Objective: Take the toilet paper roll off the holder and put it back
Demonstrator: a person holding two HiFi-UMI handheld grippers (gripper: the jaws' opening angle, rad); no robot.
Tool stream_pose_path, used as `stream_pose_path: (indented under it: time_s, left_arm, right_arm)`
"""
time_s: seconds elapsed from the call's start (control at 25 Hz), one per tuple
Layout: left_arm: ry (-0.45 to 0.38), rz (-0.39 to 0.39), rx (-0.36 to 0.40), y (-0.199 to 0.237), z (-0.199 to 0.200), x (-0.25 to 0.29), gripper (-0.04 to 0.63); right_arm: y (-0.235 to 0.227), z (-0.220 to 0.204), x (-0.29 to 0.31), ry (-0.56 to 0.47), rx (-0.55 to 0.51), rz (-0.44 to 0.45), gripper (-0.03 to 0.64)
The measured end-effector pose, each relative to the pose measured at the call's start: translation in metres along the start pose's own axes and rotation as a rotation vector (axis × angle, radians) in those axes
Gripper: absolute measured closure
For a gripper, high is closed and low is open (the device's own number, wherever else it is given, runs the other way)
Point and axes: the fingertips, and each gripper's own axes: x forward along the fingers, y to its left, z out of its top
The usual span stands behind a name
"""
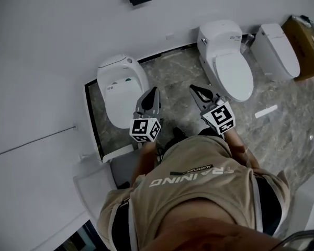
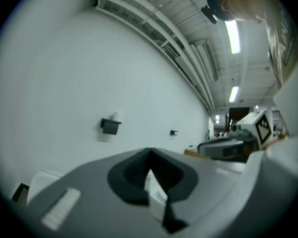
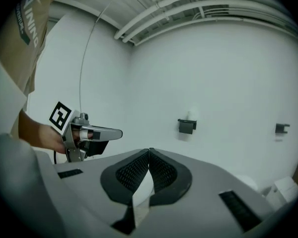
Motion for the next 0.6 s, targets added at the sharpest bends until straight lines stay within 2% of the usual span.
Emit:
stream_pose_path:
  time_s: [0.12, 0.2, 0.32, 0.44, 0.6]
  left_arm:
    - [0.027, 0.025, -0.026, 0.031, -0.008, 0.024, 0.597]
    - [0.044, 0.027, -0.023, 0.048, -0.008, 0.035, 0.595]
    - [0.070, 0.029, -0.010, 0.066, -0.007, 0.050, 0.597]
    - [0.081, 0.065, -0.030, 0.087, -0.013, 0.061, 0.596]
    - [0.091, 0.100, -0.026, 0.103, -0.005, 0.087, 0.596]
  right_arm:
    - [-0.005, -0.007, 0.025, 0.015, 0.143, -0.007, 0.603]
    - [-0.006, -0.010, 0.042, 0.029, 0.188, 0.007, 0.603]
    - [-0.014, -0.006, 0.072, 0.054, 0.174, 0.026, 0.603]
    - [-0.024, -0.003, 0.102, 0.051, 0.145, 0.067, 0.603]
    - [-0.057, 0.000, 0.130, 0.020, 0.181, 0.091, 0.603]
